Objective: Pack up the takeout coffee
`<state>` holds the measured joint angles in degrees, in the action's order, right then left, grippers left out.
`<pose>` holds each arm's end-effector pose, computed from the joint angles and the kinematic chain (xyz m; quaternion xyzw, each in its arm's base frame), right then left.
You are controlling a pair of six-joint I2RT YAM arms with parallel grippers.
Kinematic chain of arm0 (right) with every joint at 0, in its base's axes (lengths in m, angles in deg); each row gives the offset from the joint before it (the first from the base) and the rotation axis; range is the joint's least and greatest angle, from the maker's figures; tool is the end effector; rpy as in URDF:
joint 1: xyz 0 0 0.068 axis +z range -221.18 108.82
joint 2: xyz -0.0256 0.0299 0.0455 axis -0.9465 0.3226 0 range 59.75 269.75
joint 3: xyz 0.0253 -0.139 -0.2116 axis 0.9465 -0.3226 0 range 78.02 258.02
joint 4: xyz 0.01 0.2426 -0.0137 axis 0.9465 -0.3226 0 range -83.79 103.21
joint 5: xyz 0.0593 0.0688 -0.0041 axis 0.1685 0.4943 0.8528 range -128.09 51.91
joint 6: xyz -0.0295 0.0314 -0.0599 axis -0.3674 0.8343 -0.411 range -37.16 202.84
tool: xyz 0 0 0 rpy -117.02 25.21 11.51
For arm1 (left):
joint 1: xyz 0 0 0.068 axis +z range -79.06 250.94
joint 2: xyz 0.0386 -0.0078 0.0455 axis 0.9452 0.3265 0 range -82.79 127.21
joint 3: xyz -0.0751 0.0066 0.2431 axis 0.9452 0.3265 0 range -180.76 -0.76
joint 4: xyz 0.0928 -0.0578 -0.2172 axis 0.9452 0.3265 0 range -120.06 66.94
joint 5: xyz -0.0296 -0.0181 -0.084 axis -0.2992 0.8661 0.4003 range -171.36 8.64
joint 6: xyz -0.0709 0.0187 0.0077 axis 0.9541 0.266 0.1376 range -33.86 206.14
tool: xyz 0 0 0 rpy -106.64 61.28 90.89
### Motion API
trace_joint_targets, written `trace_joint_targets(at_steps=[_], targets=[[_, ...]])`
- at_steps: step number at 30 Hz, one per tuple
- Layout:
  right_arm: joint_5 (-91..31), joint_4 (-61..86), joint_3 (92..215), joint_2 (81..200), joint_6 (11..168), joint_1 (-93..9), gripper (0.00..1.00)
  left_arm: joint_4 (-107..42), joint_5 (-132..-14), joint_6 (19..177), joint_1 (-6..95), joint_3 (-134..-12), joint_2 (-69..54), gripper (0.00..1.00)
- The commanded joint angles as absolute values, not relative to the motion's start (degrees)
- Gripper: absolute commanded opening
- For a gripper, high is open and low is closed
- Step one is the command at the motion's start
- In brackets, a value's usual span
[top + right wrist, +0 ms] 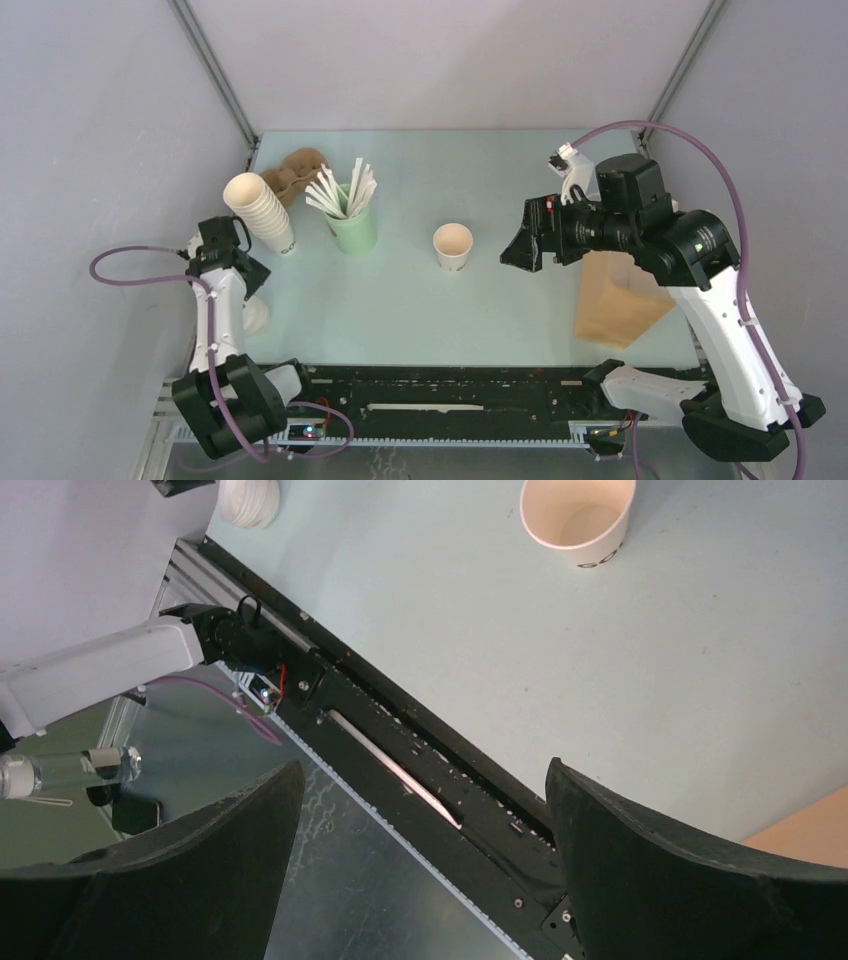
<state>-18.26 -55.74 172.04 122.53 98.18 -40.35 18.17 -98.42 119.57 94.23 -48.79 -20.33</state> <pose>0.1387 0.1071 0.4188 -0.1944 0.8660 0.3124 0.3387 0.1773 0.0961 0.2147 -0.4873 0.8289 0.1228 0.2456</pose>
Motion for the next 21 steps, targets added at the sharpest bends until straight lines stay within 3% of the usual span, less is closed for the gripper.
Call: trace_joint_targets(at_steps=[1, 3, 9, 21], targets=[[-15.7, -56.2, 174.4, 123.8, 98.0, -40.5, 1.0, 15.6, -96.4, 114.6, 94.7, -51.7, -17.4, 0.58], [-15.6, -56.3, 174.5, 124.1, 98.6, -40.5, 0.99, 15.9, -96.6, 113.1, 94.7, -52.5, -15.4, 0.53], [-15.6, -55.4, 174.5, 124.2, 100.6, -40.4, 0.99, 14.4, -95.5, 111.0, 94.7, -52.5, -12.7, 0.52], [-15.8, -54.8, 174.3, 124.4, 101.3, -40.1, 0.98, 11.7, -94.3, 110.0, 95.5, -51.4, -12.4, 0.36]])
